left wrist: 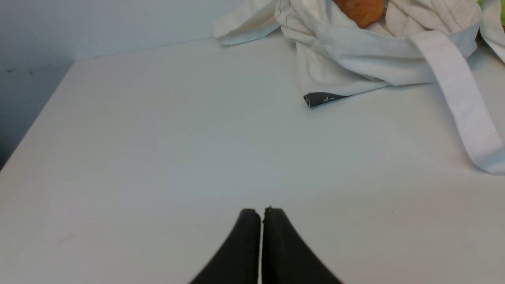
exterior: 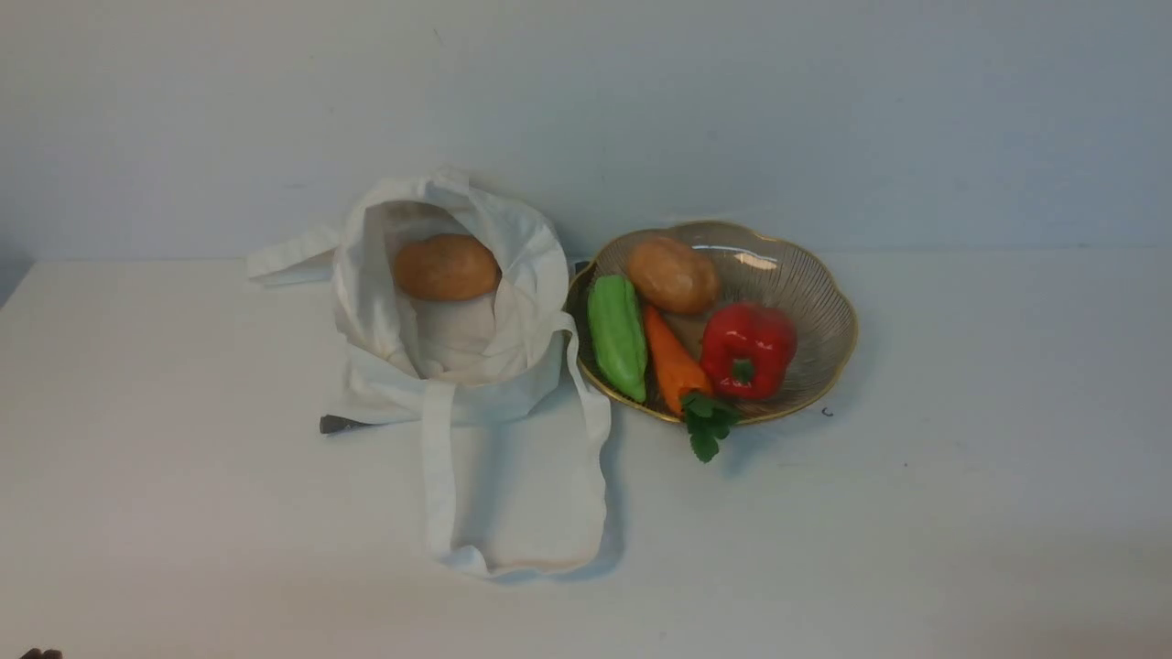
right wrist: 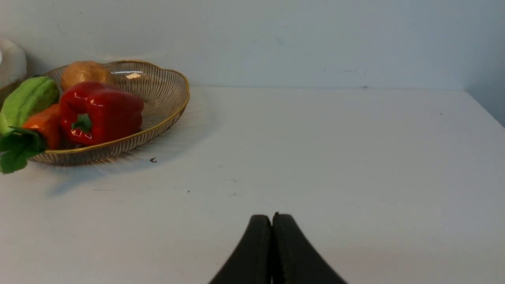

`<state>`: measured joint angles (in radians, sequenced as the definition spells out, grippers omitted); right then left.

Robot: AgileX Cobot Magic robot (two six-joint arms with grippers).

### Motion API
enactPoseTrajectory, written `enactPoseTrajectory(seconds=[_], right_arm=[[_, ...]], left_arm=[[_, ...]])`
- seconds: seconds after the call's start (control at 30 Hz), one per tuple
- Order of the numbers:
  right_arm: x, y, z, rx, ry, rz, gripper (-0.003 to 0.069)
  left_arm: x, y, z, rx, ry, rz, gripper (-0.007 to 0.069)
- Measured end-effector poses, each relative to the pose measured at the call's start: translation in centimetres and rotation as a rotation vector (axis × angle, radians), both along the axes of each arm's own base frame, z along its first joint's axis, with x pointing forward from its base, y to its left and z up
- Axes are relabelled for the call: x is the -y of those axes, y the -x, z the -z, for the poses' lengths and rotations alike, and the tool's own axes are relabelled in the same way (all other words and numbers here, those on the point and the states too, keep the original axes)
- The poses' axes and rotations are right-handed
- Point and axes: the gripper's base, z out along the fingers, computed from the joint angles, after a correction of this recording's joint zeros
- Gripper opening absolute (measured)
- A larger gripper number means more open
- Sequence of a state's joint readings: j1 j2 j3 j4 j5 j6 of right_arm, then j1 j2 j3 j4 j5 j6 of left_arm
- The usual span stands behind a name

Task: Take vegetables from cloth bag on white table place on plate.
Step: 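Reach into the cloth bag and grasp the potato inside with the left gripper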

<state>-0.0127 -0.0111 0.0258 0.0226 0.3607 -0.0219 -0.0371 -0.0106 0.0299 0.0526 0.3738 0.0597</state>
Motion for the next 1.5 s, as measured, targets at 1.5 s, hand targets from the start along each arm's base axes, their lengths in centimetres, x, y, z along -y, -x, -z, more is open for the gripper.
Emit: enactPoseTrajectory(seconds=[1.5], right_arm=[[0.0, 0.0, 0.0, 0.0, 0.0, 0.0, -0.0015]], left_arm=[[2.5, 0.0, -2.0, -0.088, 1.615, -0.103, -0.0005]])
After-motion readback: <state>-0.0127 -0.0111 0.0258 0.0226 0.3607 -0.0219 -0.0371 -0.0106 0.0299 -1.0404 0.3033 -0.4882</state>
